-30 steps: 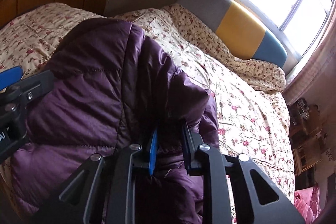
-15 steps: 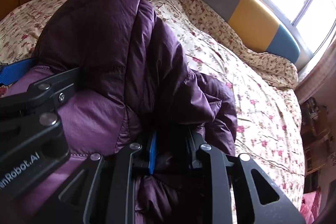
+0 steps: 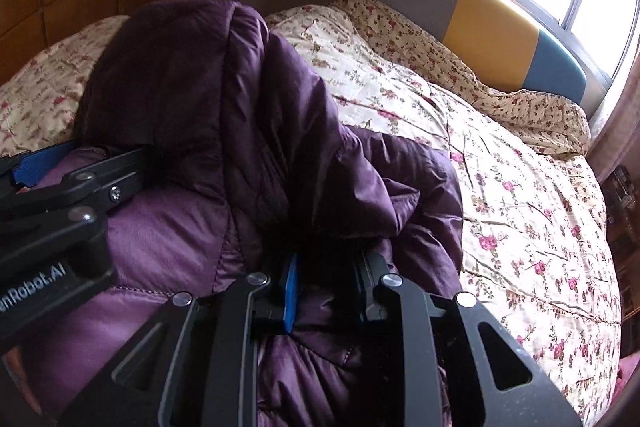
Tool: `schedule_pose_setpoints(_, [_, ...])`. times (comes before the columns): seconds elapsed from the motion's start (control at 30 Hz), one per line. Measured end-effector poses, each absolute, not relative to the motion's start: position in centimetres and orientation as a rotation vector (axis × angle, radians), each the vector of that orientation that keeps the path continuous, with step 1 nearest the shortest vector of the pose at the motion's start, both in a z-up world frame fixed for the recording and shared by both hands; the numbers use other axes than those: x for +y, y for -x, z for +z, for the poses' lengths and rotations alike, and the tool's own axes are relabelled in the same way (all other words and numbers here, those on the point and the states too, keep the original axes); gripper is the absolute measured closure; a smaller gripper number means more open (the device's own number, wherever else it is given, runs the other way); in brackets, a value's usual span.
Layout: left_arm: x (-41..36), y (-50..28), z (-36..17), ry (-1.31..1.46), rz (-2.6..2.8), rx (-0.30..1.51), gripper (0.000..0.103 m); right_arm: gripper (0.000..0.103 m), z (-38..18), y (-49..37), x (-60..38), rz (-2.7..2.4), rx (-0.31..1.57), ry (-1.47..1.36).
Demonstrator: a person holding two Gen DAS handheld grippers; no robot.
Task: Fold large clothes
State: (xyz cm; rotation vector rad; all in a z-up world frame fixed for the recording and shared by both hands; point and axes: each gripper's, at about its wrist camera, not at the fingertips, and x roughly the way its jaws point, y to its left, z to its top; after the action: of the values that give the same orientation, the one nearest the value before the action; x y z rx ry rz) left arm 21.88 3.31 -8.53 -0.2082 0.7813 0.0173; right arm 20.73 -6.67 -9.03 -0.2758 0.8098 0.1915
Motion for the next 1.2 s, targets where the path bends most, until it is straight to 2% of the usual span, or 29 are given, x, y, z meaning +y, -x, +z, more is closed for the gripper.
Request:
schedule_pose_setpoints(0.13, [3.6, -20.4, -6.9, 0.226, 0.043, 0.752, 0.029, 0.074, -7.3, -19.7, -7.6, 0.201, 0.795, 0.216])
schedule_pose_setpoints(0.2, [3.7, -19.5, -6.2, 0.229, 0.056, 0.738, 0.029, 0.061, -6.4, -19.2, -7.8, 0.200, 0.780, 0.201])
schedule_pose_setpoints(0.27, [3.8, -18.6, -5.6, 0.228, 0.065, 0.728, 0.026, 0.055, -5.6, -18.5, -8.1, 0.196, 0.767, 0.188])
schedule_pose_setpoints(0.3, [3.8, -18.3, -5.4, 0.228, 0.066, 0.725, 0.023, 0.055, -5.3, -18.3, -8.3, 0.195, 0.765, 0.179])
schedule_pose_setpoints(0.7, [3.7, -12.0, -3.0, 0.189, 0.110, 0.658, 0.023, 0.054, -3.3, -13.7, -9.4, 0.182, 0.742, 0.143])
schedule_pose_setpoints(0.8, [3.8, -10.7, -2.8, 0.188, 0.119, 0.645, 0.019, 0.054, -2.9, -12.5, -10.0, 0.172, 0.746, 0.131])
schedule_pose_setpoints(0.9, [3.6, -9.4, -3.0, 0.193, 0.125, 0.649, 0.016, 0.048, -2.5, -11.3, -10.7, 0.169, 0.760, 0.097])
schedule_pose_setpoints(1.2, [4.3, -5.9, -4.1, 0.218, 0.153, 0.674, 0.009, 0.043, -1.9, -7.2, -11.3, 0.185, 0.760, 0.088])
